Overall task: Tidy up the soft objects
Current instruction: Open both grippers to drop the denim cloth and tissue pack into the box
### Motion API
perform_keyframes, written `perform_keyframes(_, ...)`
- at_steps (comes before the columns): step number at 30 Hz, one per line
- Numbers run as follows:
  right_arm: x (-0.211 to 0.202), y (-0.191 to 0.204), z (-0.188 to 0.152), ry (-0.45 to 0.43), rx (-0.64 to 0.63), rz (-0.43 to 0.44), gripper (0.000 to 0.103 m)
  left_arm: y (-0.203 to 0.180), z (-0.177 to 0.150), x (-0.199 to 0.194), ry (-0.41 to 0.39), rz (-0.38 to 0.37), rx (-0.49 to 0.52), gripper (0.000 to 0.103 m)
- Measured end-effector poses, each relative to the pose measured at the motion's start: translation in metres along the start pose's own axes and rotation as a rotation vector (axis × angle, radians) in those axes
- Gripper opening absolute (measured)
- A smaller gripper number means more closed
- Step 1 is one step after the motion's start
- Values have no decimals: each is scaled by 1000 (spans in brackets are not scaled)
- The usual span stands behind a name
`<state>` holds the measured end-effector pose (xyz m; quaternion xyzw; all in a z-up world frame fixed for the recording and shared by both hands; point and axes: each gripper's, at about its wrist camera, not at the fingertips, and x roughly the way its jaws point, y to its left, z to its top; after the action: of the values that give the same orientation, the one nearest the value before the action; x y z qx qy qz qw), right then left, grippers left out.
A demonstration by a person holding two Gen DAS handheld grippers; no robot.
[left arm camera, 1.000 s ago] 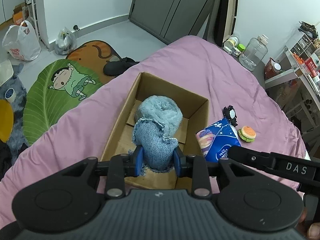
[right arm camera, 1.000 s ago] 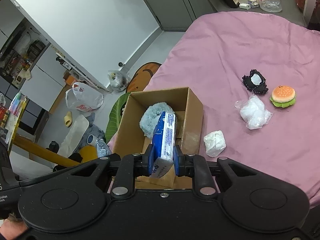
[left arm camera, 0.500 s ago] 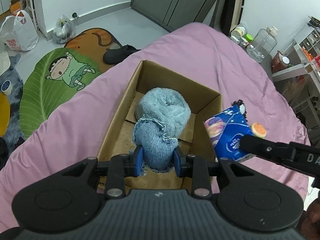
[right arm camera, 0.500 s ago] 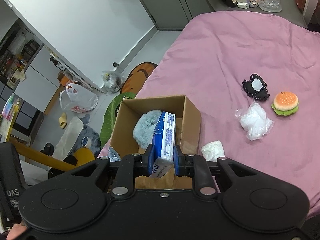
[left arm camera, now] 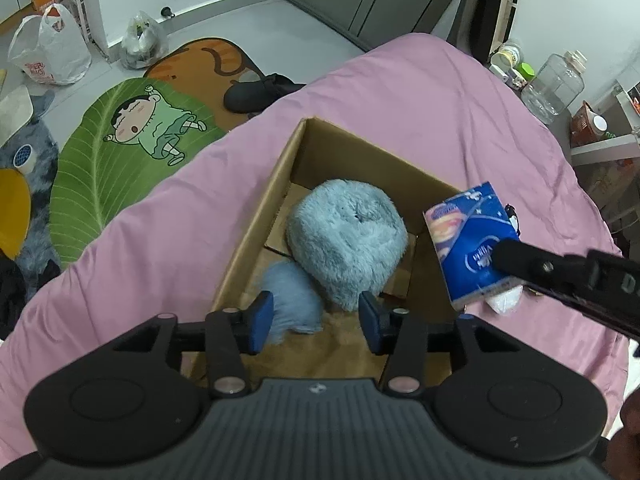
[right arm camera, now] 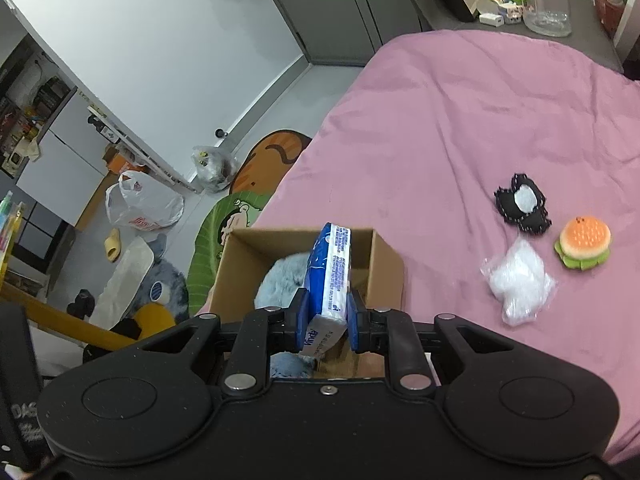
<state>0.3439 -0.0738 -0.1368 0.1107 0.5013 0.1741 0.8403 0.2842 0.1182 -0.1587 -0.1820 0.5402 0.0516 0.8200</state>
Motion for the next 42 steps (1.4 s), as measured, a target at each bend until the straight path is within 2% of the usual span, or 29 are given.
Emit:
perform_keyframes(4,7,2,3,-11,-6,-14,20,3,-1,-5,-6,2,-7,47)
perform_keyframes(6,10,3,4,-19,-3,-20,26,5,-1,-9,-10,0,-13,47)
perform_keyframes(16,-4,-4,-8,-21,29,-24,35,6,-10,-24,-23,2,-25,48)
perform_keyframes(18,-10,-7,-13,-22,33,-26,42,5,-12,-27,-18,-1,-22,52)
perform_keyframes(20,-16,-8,-19,-27,32,-33,49,3,-15,-30,-17,-5,-17,60)
perform_keyframes(23,-23,-10,-27,-31,28,-44,53,0,-21,-35,-17,-2,-10,71)
perform_keyframes(28,-34,-17,-36,-43,44,-46,62,-6,-29,-41,-14,24,21,74)
perform_keyframes(30,-39,-18,-39,-52,41,-47,71,-8,-30,-45,-20,44,31,75)
perform_keyframes(33,-48,-21,-41,-71,28,-55,80,-11,-33,-53,-38,51,40,83)
perform_keyframes(39,-59,-28,-45,-86,24,-49,90,-17,-37,-63,-64,54,47,90)
perform_keyframes(42,-66,-32,-47,-113,25,-56,94,-23,-39,-67,-76,48,43,99)
